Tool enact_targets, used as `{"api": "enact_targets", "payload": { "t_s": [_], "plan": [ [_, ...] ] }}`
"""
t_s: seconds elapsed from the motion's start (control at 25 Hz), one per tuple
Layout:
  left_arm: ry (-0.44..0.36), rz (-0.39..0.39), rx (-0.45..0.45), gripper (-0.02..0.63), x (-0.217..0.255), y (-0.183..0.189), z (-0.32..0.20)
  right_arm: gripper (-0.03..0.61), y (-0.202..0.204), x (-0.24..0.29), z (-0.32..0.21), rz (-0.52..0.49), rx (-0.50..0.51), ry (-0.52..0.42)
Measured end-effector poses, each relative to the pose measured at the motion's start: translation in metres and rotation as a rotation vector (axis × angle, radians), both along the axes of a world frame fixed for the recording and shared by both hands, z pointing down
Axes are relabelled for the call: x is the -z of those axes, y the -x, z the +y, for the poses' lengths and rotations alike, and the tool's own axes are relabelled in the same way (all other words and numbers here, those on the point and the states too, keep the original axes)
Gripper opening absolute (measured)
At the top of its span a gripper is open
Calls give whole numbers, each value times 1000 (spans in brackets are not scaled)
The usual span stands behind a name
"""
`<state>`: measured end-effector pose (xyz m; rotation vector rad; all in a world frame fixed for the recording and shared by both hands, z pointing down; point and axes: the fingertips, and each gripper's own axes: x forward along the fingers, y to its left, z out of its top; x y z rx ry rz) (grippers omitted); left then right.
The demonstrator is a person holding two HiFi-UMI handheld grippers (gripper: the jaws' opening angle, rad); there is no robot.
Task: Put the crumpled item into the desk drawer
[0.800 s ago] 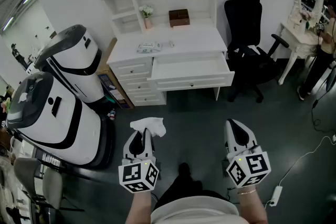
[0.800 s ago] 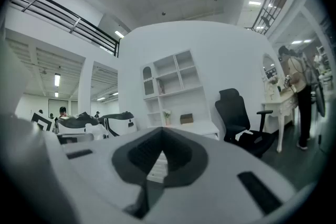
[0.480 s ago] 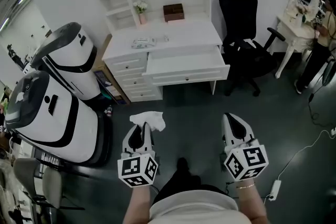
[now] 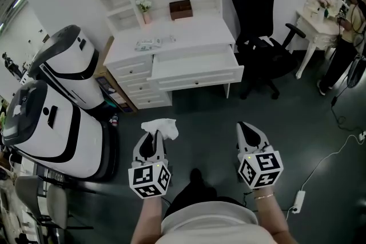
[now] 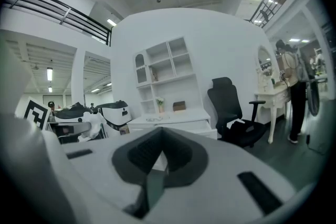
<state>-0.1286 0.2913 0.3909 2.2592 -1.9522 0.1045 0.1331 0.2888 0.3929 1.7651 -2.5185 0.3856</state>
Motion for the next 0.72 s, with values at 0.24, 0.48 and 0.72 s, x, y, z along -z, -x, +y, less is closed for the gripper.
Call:
{"api": "enact_targets", "payload": {
  "t_s": [0.24,0.48,0.72],
  "plan": [
    [13,-15,5,58,-3,-6,-13,2,-8,-7,-14,13,-13,23],
    [23,-28,6,58,-4,-6,-34,2,-12,-21,-33,-14,-32,65],
    [28,-32,5,58,-10,7,-73,2,3,-34,-68,-5,-32,91]
  ]
}}
